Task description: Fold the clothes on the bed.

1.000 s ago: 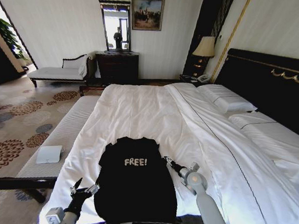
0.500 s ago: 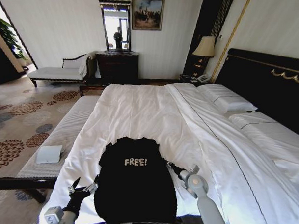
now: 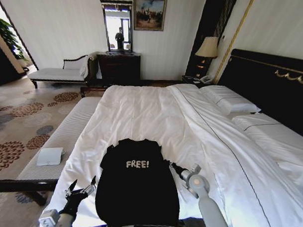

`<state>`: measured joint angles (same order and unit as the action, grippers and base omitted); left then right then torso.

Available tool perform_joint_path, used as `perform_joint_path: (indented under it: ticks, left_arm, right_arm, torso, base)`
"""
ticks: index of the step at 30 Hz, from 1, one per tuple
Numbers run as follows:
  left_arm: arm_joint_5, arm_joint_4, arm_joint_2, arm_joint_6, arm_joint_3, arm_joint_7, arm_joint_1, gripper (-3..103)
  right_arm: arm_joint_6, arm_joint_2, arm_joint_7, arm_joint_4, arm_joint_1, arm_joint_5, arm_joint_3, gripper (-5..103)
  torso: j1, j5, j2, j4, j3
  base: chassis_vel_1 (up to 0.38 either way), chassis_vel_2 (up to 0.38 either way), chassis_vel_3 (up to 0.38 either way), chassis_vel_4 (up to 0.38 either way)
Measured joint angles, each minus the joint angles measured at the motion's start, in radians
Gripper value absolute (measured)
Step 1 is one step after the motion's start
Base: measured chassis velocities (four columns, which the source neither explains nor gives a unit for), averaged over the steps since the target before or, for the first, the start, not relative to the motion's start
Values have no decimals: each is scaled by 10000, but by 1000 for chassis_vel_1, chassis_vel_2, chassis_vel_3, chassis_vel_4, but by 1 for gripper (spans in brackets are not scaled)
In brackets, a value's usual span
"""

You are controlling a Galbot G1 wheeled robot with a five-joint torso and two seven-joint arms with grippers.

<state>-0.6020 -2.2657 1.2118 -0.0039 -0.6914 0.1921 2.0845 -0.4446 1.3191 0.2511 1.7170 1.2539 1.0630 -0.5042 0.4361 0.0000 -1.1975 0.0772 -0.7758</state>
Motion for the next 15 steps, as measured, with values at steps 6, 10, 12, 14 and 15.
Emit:
perform_joint_path:
  ticks: [6,10,12,14,15]
  left_arm:
    - [-25,19,2,-6,4,-11,-42,100]
    - [-85,-2,2,-19,-43,-23,-38,100]
    - [-114,-3,5,-23,-76,-29,-32,100]
    - [-168,-3,23,-35,-137,-44,-18,100]
    - [-193,7,36,-40,-161,-55,-15,100]
  right_arm:
    - [883,-32,-429,80,-49,-1125,-6,0]
    - [1048,-57,-543,46,13,-1688,10,0]
    - [1046,-61,-543,75,88,-1854,8,0]
    - [1031,-61,-544,153,293,-2130,-14,0]
    - [1011,-60,-546,225,449,-2246,-23,0]
  torso:
    - [0,0,0,-2,0]
    - [0,1,0,-2,0]
    - [0,0,0,-2,0]
    - [0,0,0,-1,0]
    - [0,0,0,-1,0]
  base:
    - [0,0,0,0]
    - [0,0,0,0]
    - [0,0,0,0]
    - [0,0,0,0]
    - [0,0,0,0]
